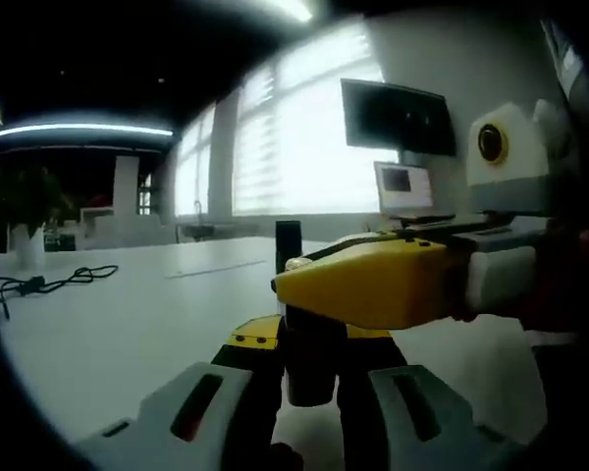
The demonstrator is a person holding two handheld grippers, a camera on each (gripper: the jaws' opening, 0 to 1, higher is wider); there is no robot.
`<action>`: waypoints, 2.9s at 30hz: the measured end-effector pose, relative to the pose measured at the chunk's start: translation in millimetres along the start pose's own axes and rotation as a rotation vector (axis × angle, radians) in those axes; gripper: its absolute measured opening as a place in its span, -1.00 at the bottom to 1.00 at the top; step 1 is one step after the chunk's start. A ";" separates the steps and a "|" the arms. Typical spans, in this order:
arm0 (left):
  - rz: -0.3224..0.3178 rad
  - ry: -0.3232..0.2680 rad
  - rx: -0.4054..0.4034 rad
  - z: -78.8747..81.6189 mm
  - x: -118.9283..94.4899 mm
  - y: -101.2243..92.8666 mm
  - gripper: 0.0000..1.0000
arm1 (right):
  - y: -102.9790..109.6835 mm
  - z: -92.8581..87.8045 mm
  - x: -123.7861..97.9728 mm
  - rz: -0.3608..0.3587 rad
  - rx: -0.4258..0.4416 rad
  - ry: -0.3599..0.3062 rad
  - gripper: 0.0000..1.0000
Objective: Pick up cosmetic bottle twist off cap place on table pick up cap screw tight cap place on table
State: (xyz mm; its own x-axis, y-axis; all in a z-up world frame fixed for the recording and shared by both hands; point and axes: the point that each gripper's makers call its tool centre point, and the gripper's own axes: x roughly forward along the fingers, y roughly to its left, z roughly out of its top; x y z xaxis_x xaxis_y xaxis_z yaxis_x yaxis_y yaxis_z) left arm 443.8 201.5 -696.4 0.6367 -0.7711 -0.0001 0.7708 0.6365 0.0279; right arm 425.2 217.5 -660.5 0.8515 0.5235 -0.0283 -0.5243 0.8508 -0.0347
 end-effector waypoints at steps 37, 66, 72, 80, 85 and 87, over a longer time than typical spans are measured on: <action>-0.118 -0.015 -0.015 6.7 -7.5 -23.3 -0.81 | 2.9 4.1 -18.6 0.251 0.079 -0.030 -0.84; -0.404 -0.001 -0.080 6.7 -26.8 -74.6 -0.81 | 25.9 2.6 -52.7 0.678 0.034 0.013 -0.83; -0.455 -0.016 -0.111 10.9 -29.9 -81.5 -0.81 | 30.4 6.3 -57.9 0.796 0.052 0.013 -0.83; -0.492 -0.011 -0.117 10.2 -31.3 -87.8 -0.81 | 34.5 5.0 -61.8 0.923 0.037 0.045 -0.83; -0.524 -0.011 -0.125 10.7 -33.7 -93.0 -0.81 | 38.3 5.6 -65.6 1.011 0.053 0.051 -0.83; -0.533 -0.011 -0.127 10.9 -34.5 -94.2 -0.81 | 39.2 5.6 -65.9 1.037 0.057 0.056 -0.83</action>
State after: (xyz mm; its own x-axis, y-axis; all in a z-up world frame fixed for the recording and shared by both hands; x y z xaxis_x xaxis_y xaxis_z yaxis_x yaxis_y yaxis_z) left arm 349.0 167.9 -688.2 0.1575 -0.9871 0.0291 0.9835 0.1541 -0.0946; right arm 348.6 216.6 -654.4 -0.0199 0.9978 -0.0638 -0.9966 -0.0147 0.0805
